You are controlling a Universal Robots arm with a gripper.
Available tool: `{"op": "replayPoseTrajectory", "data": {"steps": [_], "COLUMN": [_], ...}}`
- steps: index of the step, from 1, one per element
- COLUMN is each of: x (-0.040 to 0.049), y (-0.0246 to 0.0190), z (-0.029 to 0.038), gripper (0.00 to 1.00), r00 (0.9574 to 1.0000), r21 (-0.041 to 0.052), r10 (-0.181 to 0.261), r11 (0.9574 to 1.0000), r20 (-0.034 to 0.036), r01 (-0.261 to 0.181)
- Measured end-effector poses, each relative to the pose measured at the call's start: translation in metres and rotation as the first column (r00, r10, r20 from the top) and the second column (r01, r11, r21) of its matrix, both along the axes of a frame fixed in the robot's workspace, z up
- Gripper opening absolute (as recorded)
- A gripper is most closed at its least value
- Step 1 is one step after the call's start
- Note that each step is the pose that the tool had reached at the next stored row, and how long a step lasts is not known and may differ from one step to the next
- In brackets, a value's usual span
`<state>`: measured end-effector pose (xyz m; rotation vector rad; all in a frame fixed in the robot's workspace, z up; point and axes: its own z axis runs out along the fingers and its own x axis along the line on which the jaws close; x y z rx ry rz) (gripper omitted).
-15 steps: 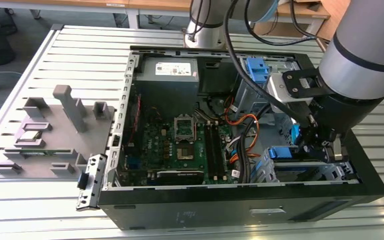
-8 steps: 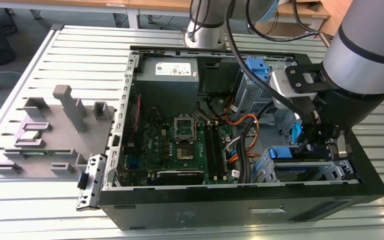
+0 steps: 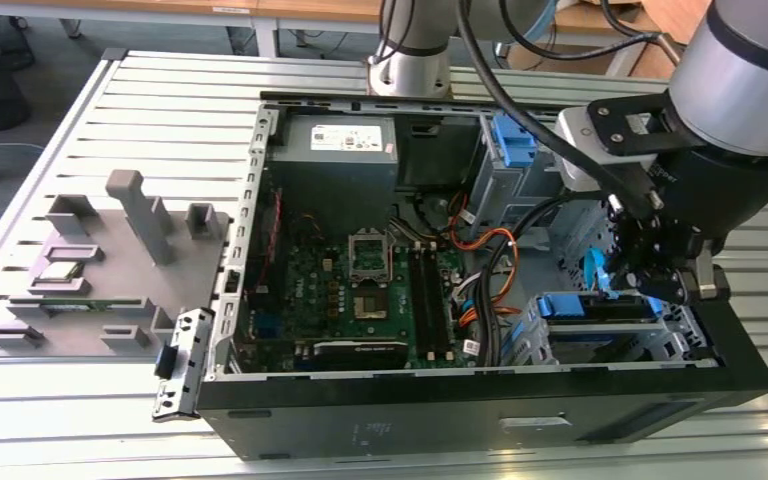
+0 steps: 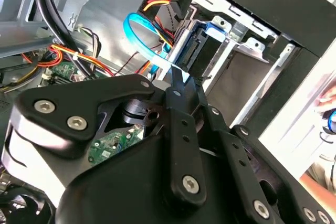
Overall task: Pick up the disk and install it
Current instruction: 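Insert the first disk wire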
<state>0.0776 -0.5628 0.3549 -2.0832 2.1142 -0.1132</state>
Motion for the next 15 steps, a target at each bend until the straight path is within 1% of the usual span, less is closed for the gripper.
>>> {"op": "replayPoseTrajectory", "data": {"steps": [2, 3, 4, 7, 8, 12, 15], "x": [0.0, 0.0001, 0.0002, 0.0009, 0.0011, 0.0011, 0.0029], "y": [0.0, 0.0, 0.0, 0.0, 0.0, 0.0, 0.0], "z": [0.0, 0.0, -0.0003, -0.001, -0.0012, -0.0011, -0.0011], "gripper": [0.24, 0.24, 0.24, 0.24, 0.24, 0.24, 0.24], "r00": [1.0, 1.0, 0.9999, 0.9975, 0.9964, 0.9961, 0.996], "r21": [0.0, 0.0, 0.0, -0.0001, 0.0, -0.0002, 0.0008], "r10": [0.0, 0.0, 0.0, 0.0, 0.0, 0.0, -0.002], "r11": [1.0, 1.0, 1.0, 1.0, 1.0, 1.0, 1.0], "r20": [0.0, -0.0023, -0.0164, -0.0701, -0.0843, -0.0879, -0.0893], "r01": [0.0, 0.0, 0.0, 0.0, 0.0, 0.0, 0.002]}}
